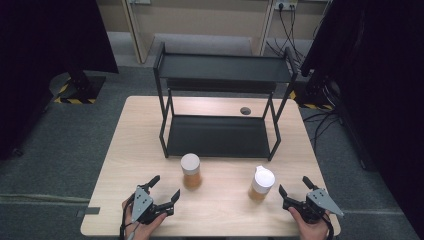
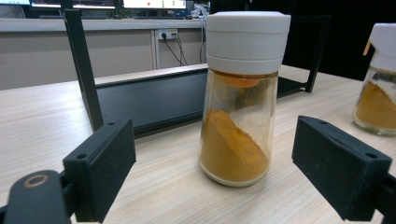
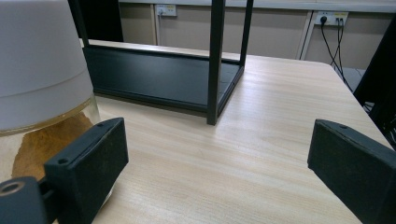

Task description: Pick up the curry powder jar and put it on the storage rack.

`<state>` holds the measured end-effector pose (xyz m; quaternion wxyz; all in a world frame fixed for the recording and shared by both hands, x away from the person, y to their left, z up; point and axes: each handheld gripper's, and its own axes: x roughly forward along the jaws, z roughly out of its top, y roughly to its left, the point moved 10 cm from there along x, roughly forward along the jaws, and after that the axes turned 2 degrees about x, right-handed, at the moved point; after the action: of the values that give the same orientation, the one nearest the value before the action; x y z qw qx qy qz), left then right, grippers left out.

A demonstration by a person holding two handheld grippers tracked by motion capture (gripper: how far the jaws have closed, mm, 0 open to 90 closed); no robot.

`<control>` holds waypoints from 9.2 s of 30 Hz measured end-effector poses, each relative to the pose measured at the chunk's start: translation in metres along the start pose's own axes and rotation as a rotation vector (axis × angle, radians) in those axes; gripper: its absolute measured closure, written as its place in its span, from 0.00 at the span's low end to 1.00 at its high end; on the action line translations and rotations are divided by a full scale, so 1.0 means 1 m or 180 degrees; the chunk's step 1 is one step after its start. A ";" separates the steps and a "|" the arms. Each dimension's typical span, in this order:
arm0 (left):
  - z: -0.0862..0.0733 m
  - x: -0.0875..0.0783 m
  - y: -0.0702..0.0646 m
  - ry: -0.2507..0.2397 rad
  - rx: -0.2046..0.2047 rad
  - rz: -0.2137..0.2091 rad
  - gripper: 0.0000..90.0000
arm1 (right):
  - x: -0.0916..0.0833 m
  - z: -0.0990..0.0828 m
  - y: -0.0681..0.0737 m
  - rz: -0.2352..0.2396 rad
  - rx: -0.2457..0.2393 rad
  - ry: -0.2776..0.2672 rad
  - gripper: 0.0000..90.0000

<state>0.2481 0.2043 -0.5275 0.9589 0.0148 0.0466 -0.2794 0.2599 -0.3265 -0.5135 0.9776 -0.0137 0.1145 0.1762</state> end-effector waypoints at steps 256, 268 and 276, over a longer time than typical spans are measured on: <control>0.300 0.152 0.039 -0.0740 0.0235 0.0862 0.17 | 0.000 -0.001 -0.003 0.0110 -0.0013 -0.0030 0.05; 0.277 0.135 0.026 -0.0733 0.0276 0.0725 0.17 | 0.000 0.000 -0.003 0.0116 -0.0029 -0.0016 0.05; 0.261 0.125 0.017 -0.0720 0.0282 0.0639 0.17 | 0.000 0.000 -0.003 0.0114 -0.0035 -0.0014 0.05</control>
<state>0.3834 0.1380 -0.2801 0.9796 0.0301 -0.0757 -0.1837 0.2610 -0.3290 -0.5138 0.9744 -0.0167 0.1116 0.1943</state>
